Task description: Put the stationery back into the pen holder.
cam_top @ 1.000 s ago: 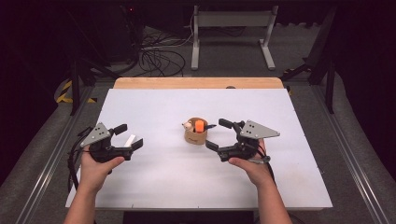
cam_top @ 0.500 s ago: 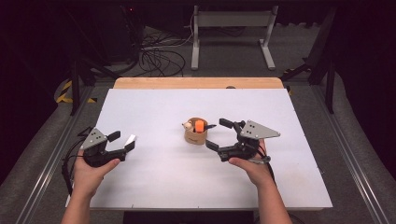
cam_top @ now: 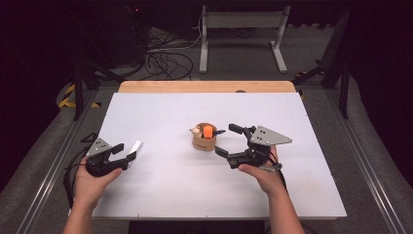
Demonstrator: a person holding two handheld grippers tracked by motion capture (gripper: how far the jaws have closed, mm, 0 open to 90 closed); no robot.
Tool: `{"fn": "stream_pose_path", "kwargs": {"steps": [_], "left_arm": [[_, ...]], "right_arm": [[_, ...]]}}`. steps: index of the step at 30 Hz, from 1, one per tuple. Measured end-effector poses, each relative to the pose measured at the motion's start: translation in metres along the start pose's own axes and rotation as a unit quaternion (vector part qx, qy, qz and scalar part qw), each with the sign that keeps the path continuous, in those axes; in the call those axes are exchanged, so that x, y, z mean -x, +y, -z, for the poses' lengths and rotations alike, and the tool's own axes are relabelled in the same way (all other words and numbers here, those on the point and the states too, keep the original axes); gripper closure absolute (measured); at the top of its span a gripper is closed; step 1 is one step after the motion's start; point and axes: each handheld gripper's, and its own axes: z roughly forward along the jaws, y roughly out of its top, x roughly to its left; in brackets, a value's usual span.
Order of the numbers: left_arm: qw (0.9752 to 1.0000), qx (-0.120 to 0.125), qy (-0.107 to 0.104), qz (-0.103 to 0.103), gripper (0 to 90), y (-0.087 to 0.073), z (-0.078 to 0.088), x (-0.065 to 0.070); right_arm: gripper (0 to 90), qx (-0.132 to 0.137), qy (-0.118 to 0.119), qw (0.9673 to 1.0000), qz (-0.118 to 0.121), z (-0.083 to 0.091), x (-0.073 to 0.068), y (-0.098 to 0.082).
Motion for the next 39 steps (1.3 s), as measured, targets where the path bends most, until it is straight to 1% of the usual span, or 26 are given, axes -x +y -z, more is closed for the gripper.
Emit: {"fn": "stream_pose_path", "kwargs": {"steps": [2,6,8,10,20,23,26,32,35,39], "left_arm": [[1.0000,-0.008,0.003,-0.001,39.9,-0.001,-0.002,-0.001],[0.9996,-0.025,0.012,0.006,41.3,-0.004,-0.006,-0.002],[0.9991,-0.035,0.020,0.011,42.2,-0.005,-0.008,-0.003],[0.9986,-0.044,0.023,0.016,43.3,-0.006,-0.009,-0.004],[0.9967,-0.067,0.029,0.036,47.7,-0.009,-0.015,-0.003],[0.9961,-0.074,0.033,0.035,48.2,-0.009,-0.017,-0.002],[0.9952,-0.082,0.042,0.034,48.3,-0.010,-0.019,-0.001],[0.9945,-0.089,0.040,0.036,50.1,-0.011,-0.023,0.001],[0.9939,-0.093,0.044,0.041,50.9,-0.012,-0.024,0.000],[0.9933,-0.095,0.044,0.049,52.9,-0.013,-0.024,-0.001]], "right_arm": [[10.8,0.000,0.000,1.0000,0.000,0.000,0.000,0.000],[11.1,-0.001,0.000,1.0000,0.000,0.000,0.000,0.000],[11.3,-0.002,0.000,1.0000,0.000,0.000,0.000,0.000],[11.6,-0.002,0.000,1.0000,0.000,0.000,0.000,0.000],[12.0,-0.002,0.000,1.0000,0.001,0.000,0.000,0.000],[12.0,-0.003,-0.001,1.0000,0.001,0.000,0.000,0.000],[12.1,-0.003,-0.001,1.0000,0.001,0.000,-0.001,0.000],[12.3,-0.003,-0.001,1.0000,0.003,0.000,0.000,0.000],[12.4,-0.002,-0.001,1.0000,0.001,0.000,-0.001,0.000],[12.5,-0.003,0.000,1.0000,0.001,0.000,-0.001,0.000]]}}
